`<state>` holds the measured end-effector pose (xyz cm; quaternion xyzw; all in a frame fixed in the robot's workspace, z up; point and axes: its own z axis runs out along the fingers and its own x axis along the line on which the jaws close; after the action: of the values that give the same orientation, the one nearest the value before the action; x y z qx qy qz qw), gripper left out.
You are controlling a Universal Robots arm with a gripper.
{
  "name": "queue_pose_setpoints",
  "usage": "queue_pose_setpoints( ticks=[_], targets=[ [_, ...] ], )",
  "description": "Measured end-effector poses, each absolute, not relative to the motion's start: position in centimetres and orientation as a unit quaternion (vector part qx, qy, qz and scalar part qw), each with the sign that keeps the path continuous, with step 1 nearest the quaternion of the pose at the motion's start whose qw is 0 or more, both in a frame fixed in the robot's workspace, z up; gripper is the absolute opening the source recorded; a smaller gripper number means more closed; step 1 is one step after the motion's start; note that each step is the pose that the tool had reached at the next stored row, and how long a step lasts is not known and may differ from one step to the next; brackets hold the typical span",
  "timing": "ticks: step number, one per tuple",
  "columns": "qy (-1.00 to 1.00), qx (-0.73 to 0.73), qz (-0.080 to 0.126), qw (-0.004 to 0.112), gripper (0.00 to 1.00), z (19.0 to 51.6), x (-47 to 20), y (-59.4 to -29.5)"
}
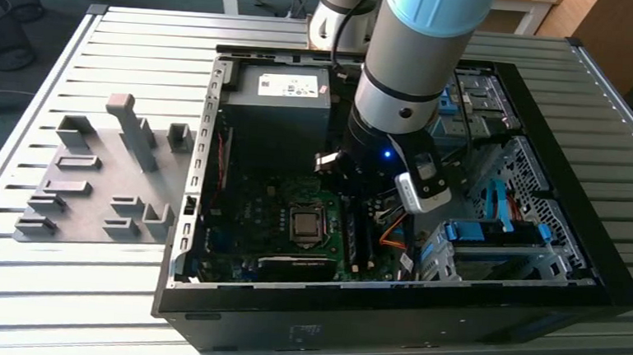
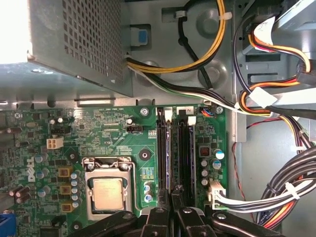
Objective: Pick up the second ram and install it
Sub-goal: 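Insert the second ram into the second slot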
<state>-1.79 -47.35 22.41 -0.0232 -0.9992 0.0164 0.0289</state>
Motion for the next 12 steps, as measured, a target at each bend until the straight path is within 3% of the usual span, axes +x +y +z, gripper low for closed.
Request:
queue_pose_setpoints(
  ticks=[12],
  targets=[
    [-0.999,-0.023,0.017,0.029,0.13,22.42,-1.56,-47.28]
  ],
)
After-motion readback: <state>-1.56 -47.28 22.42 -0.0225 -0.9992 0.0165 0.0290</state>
